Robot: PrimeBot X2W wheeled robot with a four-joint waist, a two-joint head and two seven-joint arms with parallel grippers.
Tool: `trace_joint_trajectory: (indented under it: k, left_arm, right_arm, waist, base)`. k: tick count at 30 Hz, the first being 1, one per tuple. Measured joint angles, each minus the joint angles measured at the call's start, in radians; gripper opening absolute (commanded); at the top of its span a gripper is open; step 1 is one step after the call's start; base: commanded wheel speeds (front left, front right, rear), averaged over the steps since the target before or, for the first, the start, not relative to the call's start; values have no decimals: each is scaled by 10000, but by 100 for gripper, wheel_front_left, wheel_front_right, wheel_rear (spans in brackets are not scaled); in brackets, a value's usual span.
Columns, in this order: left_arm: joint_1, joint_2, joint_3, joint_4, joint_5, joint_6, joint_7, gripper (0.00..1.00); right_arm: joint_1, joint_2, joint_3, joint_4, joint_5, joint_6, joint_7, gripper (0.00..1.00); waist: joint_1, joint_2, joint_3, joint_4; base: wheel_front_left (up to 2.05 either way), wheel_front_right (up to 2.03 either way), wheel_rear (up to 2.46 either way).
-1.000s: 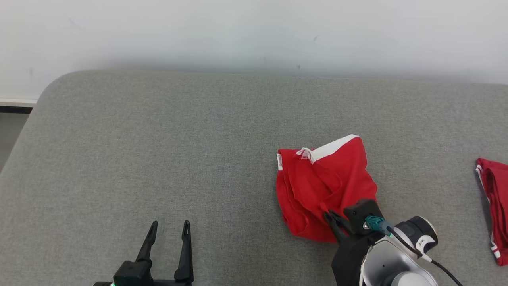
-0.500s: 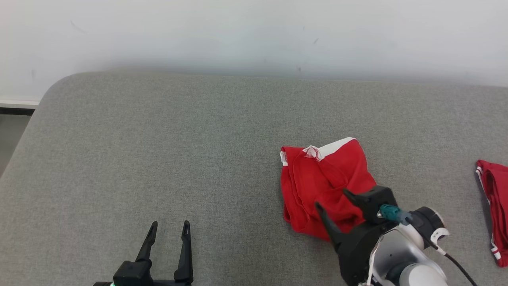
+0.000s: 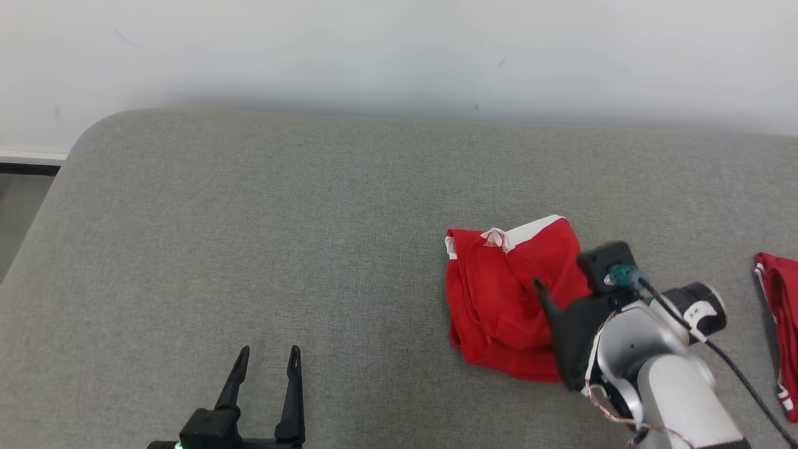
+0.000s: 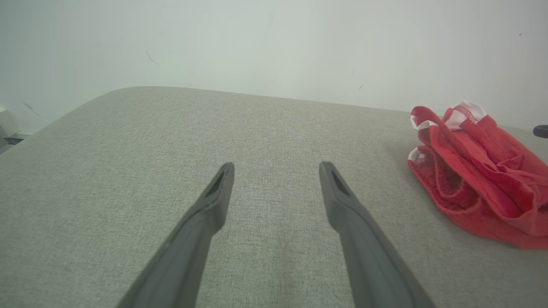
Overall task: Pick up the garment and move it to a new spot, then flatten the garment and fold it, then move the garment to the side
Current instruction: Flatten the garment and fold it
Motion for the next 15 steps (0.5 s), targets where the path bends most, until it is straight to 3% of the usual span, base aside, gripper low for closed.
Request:
trace_joint_trajectory:
  k: [2, 4, 5, 6, 7, 15]
  left_arm:
    - [-17, 2, -19, 6, 0, -13, 0, 100]
    - [-47, 0, -46, 8, 0, -63, 0, 100]
    - [-52, 0, -63, 12, 0, -67, 0, 100]
    - [-52, 0, -73, 15, 2, -69, 0, 100]
    - [-52, 2, -73, 19, 2, -69, 0, 100]
    - [-59, 0, -33, 23, 73, -86, 0, 100]
  right_arm:
    - [-313, -75, -138, 301, -174, 0, -104, 100]
    - [-546, -199, -334, 606, -447, 0, -265, 84]
    - [-613, -259, -424, 748, -552, 0, -334, 45]
    - [-657, -295, -525, 911, -642, 0, -416, 30]
    - [-694, -341, -558, 1043, -734, 2, -537, 0]
    - [-1151, -554, -343, 2190, -890, 2, -1066, 0]
  waist:
    - [0, 0, 19, 40]
    - [0, 0, 38, 91]
    - [0, 0, 46, 119]
    - [0, 0, 53, 147]
    - [0, 0, 61, 173]
    - [0, 0, 205, 318]
  base:
    - [0, 0, 0]
    - [0, 0, 0]
    - [0, 0, 0]
    - [0, 0, 0]
    - [0, 0, 0]
    - [0, 0, 0]
